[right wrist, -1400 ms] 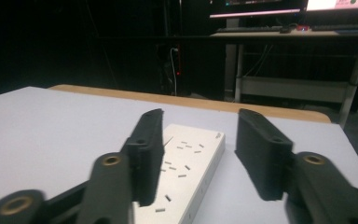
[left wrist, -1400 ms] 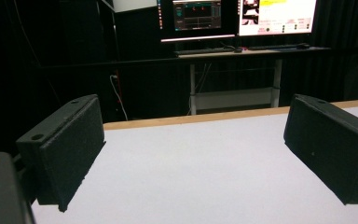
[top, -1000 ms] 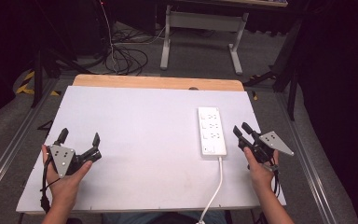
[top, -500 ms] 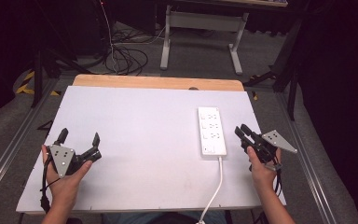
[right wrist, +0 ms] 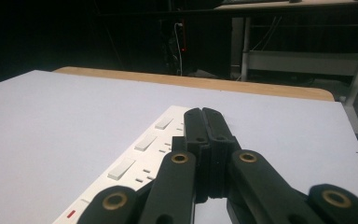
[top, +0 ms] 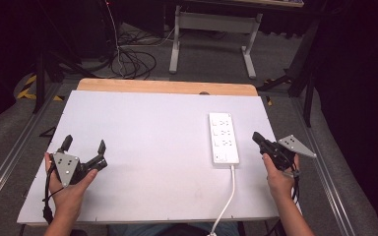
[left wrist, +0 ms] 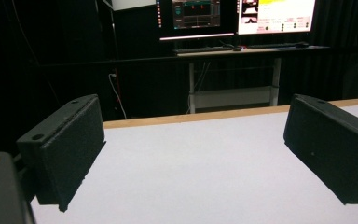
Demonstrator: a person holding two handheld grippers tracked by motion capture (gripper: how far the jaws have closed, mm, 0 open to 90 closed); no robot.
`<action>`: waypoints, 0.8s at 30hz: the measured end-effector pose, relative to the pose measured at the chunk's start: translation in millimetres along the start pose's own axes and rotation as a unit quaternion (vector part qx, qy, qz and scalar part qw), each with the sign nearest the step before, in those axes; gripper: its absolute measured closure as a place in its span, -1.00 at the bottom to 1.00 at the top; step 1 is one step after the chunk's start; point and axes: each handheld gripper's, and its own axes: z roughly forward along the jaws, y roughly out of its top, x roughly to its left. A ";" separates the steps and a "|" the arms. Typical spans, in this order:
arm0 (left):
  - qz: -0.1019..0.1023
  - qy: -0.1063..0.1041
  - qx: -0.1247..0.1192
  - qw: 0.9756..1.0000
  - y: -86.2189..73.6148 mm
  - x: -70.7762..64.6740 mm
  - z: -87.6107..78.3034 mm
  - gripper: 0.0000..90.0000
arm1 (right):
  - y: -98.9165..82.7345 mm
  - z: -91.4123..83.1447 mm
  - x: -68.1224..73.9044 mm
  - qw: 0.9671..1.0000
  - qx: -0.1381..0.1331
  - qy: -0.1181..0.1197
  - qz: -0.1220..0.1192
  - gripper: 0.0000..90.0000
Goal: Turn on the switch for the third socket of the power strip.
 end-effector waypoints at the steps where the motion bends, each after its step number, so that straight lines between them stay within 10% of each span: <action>1: 0.000 0.000 0.000 1.000 0.0 0.0 0.0 -0.87 | 0.7 0.2 0.0 1.000 0.001 0.002 -0.001 1.00; 24: 0.004 -0.002 0.004 1.000 -1.0 -0.8 0.8 -0.87 | 29.5 14.5 -1.8 0.999 0.044 0.006 -0.011 1.00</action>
